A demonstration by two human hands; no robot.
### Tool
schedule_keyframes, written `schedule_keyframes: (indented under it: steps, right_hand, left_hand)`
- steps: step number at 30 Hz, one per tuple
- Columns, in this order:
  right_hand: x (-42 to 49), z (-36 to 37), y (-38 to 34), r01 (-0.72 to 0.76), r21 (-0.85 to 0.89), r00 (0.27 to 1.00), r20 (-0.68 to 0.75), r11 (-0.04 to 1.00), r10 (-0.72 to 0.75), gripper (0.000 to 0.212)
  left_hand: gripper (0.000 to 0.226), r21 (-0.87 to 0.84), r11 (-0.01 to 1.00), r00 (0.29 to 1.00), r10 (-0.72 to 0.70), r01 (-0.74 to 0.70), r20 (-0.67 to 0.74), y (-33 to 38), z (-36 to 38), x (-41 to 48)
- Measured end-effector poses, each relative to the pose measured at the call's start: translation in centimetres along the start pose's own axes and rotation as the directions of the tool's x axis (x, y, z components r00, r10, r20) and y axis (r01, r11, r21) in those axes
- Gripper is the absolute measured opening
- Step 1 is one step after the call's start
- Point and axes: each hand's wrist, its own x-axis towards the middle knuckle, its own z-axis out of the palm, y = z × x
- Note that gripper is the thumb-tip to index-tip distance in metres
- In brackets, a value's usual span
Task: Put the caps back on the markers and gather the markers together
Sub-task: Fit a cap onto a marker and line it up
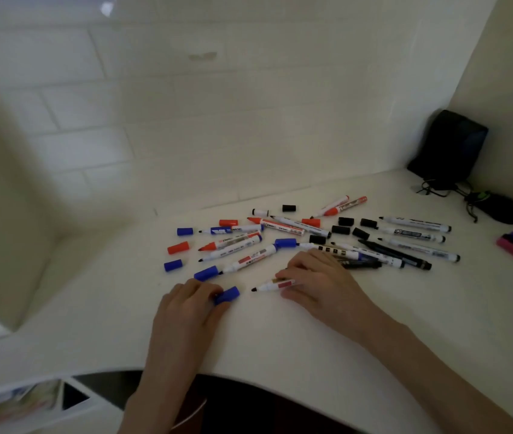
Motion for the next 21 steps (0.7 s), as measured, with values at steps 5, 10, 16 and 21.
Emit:
schedule_keyframes:
  steps: [5, 10, 16, 21]
  right_hand:
    - [-0.9, -0.3, 0.3, -0.063, 0.014, 0.998, -0.003, 0.998, 0.063, 0.026]
    - [-2.7, -3.1, 1.5, -0.189, 0.139, 0.966, -0.152, 0.972, 0.209, 0.024]
    - [-3.8, -3.7, 3.1, -0.164, 0.174, 0.957, -0.211, 0.971, 0.199, 0.019]
    - [-3.9, -3.7, 3.1, -0.145, 0.155, 0.962, -0.207, 0.977, 0.176, 0.019]
  left_hand:
    - [0.021, -0.283, 0.953, 0.994, -0.094, 0.103, 0.048, 1.5, -0.6, 0.3]
    - [0.02, -0.589, 0.793, 0.977, -0.029, 0.151, 0.212, 4.1, -0.4, 1.7]
    - [0.026, -0.677, 0.723, 0.971, 0.035, 0.139, 0.237, 6.7, 1.3, 3.6]
    - [0.025, -0.666, 0.732, 0.973, 0.019, 0.142, 0.229, 6.9, 1.8, 3.4]
